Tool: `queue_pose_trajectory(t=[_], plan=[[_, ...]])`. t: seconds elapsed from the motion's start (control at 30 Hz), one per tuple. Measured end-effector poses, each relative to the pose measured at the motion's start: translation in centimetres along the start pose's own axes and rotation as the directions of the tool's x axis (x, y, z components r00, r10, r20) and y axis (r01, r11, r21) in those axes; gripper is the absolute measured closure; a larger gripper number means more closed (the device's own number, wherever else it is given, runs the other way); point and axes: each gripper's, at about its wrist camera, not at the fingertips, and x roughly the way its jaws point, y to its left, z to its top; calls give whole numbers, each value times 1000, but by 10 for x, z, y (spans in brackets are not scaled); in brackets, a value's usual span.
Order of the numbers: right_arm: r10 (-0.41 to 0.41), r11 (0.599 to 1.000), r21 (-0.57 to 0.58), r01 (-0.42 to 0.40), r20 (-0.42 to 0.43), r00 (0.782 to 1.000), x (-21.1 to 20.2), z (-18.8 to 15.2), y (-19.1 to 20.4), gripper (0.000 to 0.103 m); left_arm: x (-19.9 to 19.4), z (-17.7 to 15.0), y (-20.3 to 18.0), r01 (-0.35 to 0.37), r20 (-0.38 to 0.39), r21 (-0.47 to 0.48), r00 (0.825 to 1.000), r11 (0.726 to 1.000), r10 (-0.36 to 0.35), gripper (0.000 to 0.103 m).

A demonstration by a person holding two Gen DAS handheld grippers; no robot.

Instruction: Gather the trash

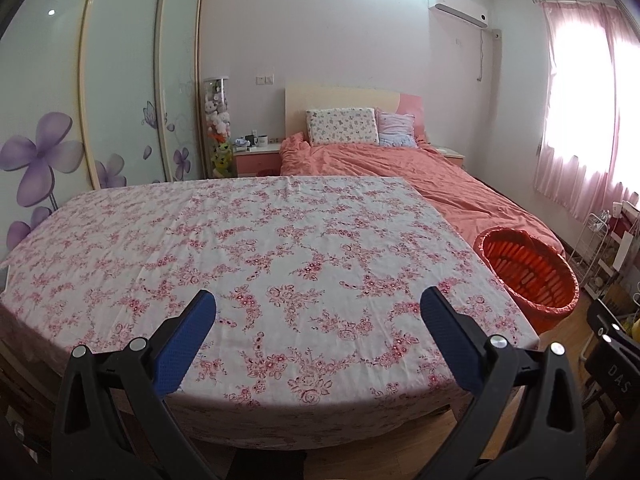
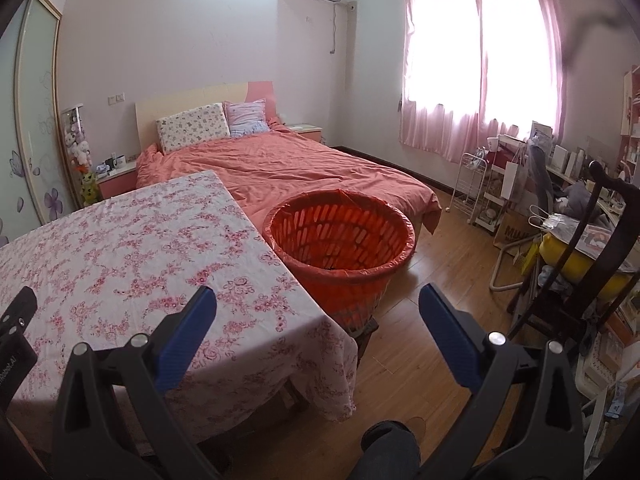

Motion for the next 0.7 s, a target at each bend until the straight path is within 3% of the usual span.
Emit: queue_pose_trajectory(t=[0.3, 0.7], plan=[[-19, 1000, -9, 19, -15, 1000, 2, -1, -1, 4, 0, -3, -6, 2, -27, 16, 1000, 1000, -2, 2], [-16, 1000, -14, 16, 12, 1000, -7, 0, 1, 4, -7, 1, -7, 3, -7, 13, 1000, 1000, -3, 2]])
